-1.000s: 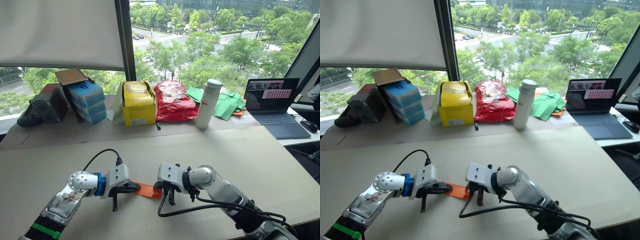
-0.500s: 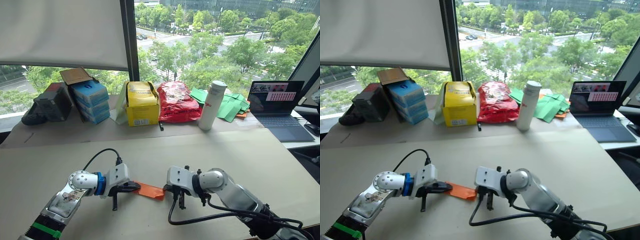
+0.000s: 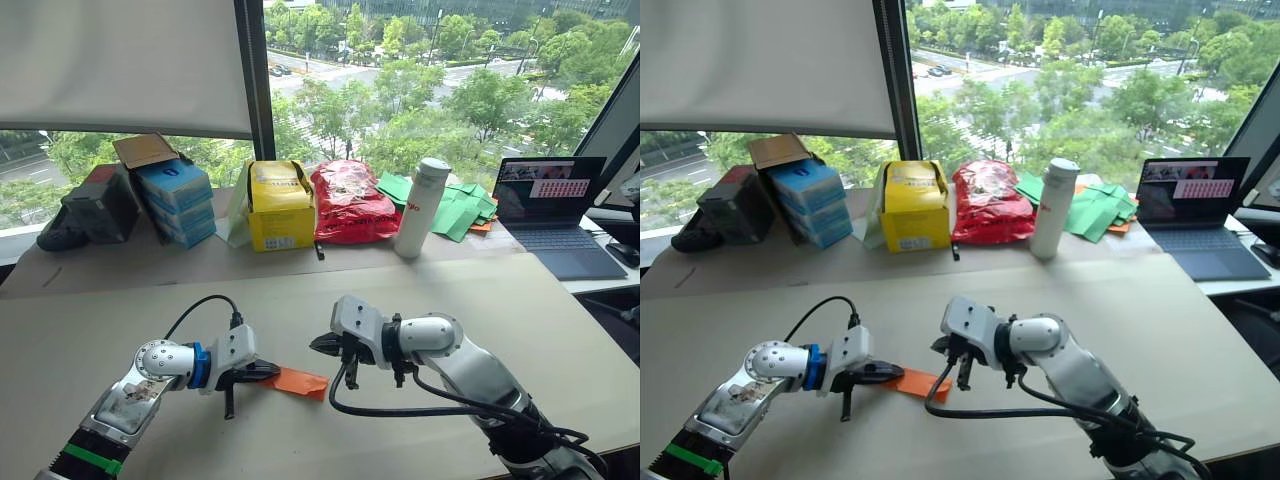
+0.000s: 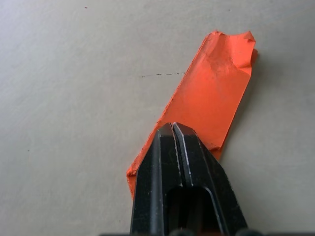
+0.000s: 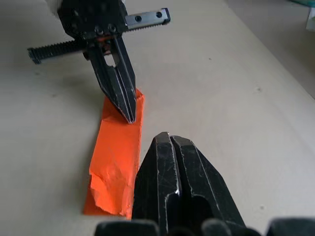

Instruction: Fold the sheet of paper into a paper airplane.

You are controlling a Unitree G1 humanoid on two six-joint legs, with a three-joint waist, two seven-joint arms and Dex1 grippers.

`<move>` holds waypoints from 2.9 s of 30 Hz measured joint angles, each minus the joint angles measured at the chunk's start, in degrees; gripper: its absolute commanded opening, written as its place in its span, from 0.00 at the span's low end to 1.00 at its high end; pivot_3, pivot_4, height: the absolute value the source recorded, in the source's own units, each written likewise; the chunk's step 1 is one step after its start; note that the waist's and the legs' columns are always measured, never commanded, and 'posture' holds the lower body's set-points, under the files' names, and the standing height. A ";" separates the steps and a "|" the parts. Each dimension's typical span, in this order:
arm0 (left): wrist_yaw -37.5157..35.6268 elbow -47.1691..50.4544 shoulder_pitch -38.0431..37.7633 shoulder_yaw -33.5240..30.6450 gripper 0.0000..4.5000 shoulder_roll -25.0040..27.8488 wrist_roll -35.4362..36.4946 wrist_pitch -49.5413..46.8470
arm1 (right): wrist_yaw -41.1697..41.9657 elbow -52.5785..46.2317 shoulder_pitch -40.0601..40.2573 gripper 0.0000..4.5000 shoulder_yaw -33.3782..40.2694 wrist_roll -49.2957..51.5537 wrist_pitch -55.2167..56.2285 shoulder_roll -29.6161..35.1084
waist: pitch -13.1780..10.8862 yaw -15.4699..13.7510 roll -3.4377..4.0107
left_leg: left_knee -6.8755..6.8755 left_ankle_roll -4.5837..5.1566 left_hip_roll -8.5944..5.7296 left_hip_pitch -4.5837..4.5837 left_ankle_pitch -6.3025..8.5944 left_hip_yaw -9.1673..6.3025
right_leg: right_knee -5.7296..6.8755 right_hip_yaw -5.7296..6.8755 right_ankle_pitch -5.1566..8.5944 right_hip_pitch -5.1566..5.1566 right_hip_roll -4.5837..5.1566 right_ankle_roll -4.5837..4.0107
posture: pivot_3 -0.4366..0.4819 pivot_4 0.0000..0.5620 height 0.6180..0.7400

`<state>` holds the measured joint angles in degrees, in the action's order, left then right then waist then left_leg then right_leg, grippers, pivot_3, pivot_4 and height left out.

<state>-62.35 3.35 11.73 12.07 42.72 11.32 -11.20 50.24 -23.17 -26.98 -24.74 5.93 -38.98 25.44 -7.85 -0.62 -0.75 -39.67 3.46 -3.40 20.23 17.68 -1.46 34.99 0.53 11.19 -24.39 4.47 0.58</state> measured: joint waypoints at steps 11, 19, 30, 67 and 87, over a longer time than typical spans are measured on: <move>-0.14 1.09 0.55 -0.18 0.00 -0.01 0.25 -2.68 | -0.19 7.97 2.43 0.00 -7.85 -3.57 3.48 0.87 | -0.07 0.10 0.09 | -0.01 -0.04 0.00 -0.03 -0.01 0.02 | 0.03 0.05 0.00 -0.01 -0.03 0.00 | 0.48 0.27 1.00; -1.30 3.15 1.95 0.38 0.00 -2.25 2.30 -8.58 | 0.11 8.75 1.37 0.00 -8.52 -3.70 3.32 0.86 | -0.11 0.16 0.04 | -0.02 -0.04 0.00 0.00 -0.01 0.02 | 0.03 0.08 0.00 -0.03 -0.04 0.00 | 0.48 0.27 1.00; -2.42 -1.21 6.42 4.64 0.00 -4.18 -2.22 -3.60 | 0.22 8.50 1.11 0.00 -8.73 -4.01 2.72 0.90 | -0.11 0.12 0.03 | -0.01 -0.04 -0.01 -0.01 -0.01 0.02 | 0.02 0.05 0.00 -0.02 -0.03 0.00 | 0.48 0.27 1.00; -1.83 -3.86 -0.76 -4.57 0.00 3.93 -1.48 3.94 | 0.08 8.43 0.79 0.00 -7.90 -4.46 2.49 0.60 | -0.12 1.19 0.10 | 0.04 -0.07 0.05 -0.03 0.00 0.01 | 0.03 0.02 0.01 -0.05 -0.04 -0.01 | 0.48 0.27 1.00; -0.19 17.54 -18.48 -25.71 0.79 7.83 22.82 -23.93 | 4.27 -11.97 12.45 0.88 8.80 14.86 -2.00 7.55 | -0.43 0.94 0.00 | -0.11 -0.24 -0.01 1.53 -0.11 0.05 | 0.15 -0.12 -0.12 -1.59 0.02 -0.12 | 0.48 0.27 1.00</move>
<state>-62.54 20.89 -6.75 -13.64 50.55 34.14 -35.14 54.51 -35.15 -14.53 -15.94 20.79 -40.98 32.99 -8.28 0.31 -0.74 -39.78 3.22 -3.41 21.77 17.57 -1.41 35.14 0.41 11.07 -25.97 4.49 0.47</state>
